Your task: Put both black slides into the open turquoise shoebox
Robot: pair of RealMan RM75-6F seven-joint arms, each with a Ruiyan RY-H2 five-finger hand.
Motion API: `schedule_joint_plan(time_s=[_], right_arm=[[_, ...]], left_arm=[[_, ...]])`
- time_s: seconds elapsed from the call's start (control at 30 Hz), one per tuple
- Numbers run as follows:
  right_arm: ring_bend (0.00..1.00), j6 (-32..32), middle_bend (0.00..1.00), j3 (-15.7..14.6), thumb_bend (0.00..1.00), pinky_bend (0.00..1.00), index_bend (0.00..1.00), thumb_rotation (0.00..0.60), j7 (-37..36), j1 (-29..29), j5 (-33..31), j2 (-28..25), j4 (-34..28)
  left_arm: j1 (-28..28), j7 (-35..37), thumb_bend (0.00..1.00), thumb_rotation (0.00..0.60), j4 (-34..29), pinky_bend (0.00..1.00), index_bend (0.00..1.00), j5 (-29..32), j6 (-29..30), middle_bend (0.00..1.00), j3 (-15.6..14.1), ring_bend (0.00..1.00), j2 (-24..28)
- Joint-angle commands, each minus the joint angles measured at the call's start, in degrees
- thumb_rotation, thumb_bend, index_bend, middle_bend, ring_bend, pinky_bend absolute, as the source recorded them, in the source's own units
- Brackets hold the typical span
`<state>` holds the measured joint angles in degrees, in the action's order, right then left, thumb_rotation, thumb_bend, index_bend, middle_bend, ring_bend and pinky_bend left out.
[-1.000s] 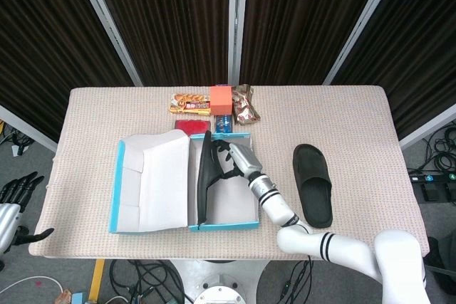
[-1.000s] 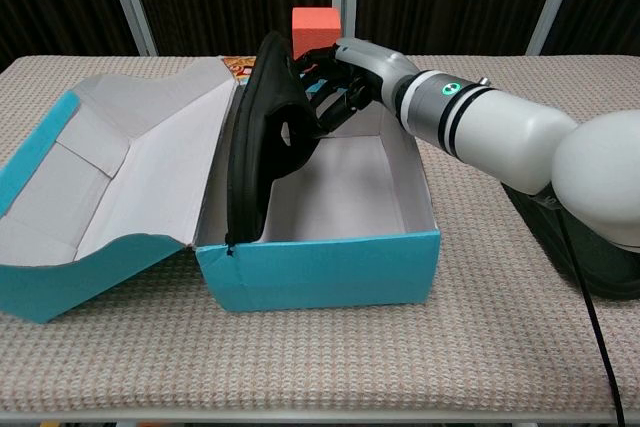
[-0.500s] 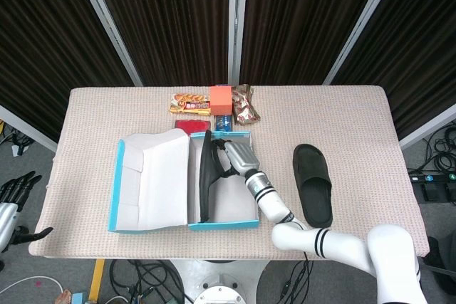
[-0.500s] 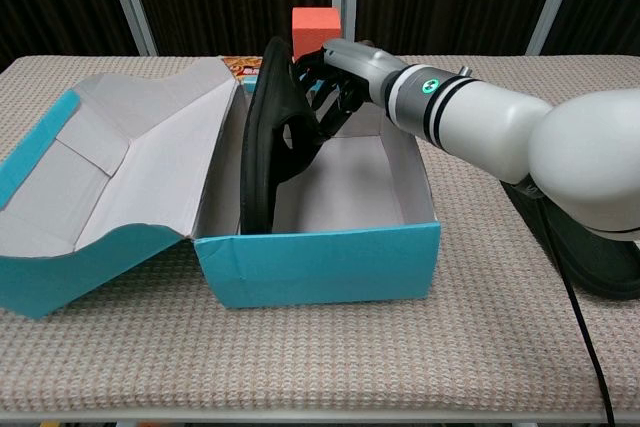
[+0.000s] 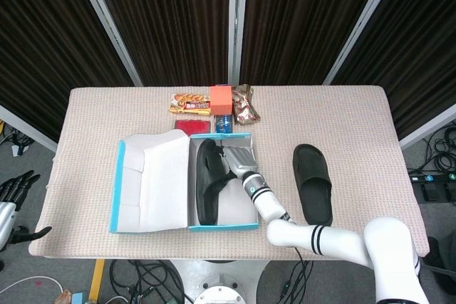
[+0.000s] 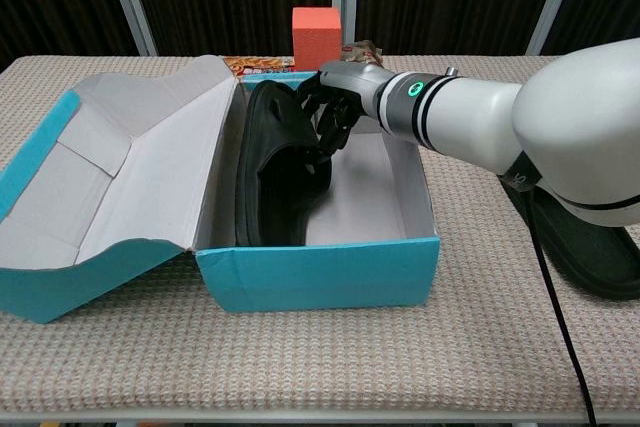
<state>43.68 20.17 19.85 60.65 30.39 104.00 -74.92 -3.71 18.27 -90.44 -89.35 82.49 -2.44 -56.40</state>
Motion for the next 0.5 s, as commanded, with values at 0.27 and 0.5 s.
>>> schedule_joint_plan(time_s=[0.27, 0.5], right_arm=[[0.21, 0.3, 0.36, -0.6, 0.09, 0.40, 0.32, 0.600, 2.0, 1.6, -4.7, -3.1, -4.3], [0.00, -2.6, 0.12, -1.6, 0.00, 0.19, 0.01, 0.600, 0.9, 1.6, -4.1, -7.0, -6.7]], left_arm=[[0.1, 0.0, 0.02, 0.600, -0.1, 0.00, 0.07, -0.1, 0.1, 0.02, 0.0, 0.00, 0.0], [0.0, 0.1, 0.02, 0.600, 0.1, 0.00, 0.07, -0.2, -0.2, 0.02, -0.2, 0.00, -0.2]])
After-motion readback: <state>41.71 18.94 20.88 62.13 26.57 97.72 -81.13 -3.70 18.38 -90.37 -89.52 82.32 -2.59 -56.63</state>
